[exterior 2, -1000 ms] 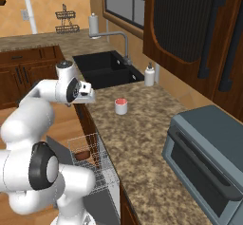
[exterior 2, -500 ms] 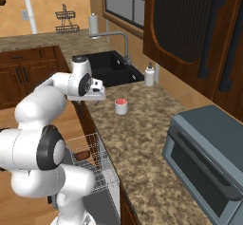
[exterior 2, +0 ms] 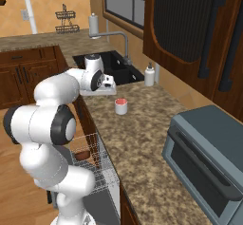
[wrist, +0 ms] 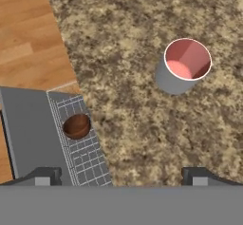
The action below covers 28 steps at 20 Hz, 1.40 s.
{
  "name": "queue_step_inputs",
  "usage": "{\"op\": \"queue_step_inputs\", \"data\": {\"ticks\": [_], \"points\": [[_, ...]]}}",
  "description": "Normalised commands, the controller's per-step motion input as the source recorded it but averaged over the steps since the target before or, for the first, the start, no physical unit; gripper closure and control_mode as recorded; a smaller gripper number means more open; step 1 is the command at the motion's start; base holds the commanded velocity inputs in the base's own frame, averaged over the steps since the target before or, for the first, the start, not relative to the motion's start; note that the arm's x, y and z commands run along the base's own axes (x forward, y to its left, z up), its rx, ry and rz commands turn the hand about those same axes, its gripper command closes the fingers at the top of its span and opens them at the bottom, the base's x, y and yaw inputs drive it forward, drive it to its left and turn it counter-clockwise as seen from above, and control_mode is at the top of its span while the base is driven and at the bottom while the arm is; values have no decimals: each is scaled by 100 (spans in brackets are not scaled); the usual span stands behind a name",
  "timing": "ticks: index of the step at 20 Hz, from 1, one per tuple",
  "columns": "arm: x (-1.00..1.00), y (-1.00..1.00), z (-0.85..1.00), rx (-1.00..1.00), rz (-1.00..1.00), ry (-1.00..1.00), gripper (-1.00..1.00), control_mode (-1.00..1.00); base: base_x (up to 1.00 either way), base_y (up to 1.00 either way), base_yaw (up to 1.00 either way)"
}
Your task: Pick up the cup and bowl from the counter, place them in the dishwasher, and close the dishwasher door.
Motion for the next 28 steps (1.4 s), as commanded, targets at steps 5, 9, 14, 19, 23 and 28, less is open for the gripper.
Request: {"op": "queue_step_inputs", "data": {"ticks": [5,9,14,19,23,28], "points": [[53,-21,-28,0,2,0,-100,-100,0,0,0],[46,-15,-38,0,0,0,-100,-100,0,0,0],[55,-15,-33,0,1,0,-100,-100,0,0,0],[59,-10,-34,0,0,0,-100,-100,0,0,0],[50,-18,-30,0,1,0,-100,-100,0,0,0],[47,-10,-24,0,0,0,-100,-100,0,0,0]]}}
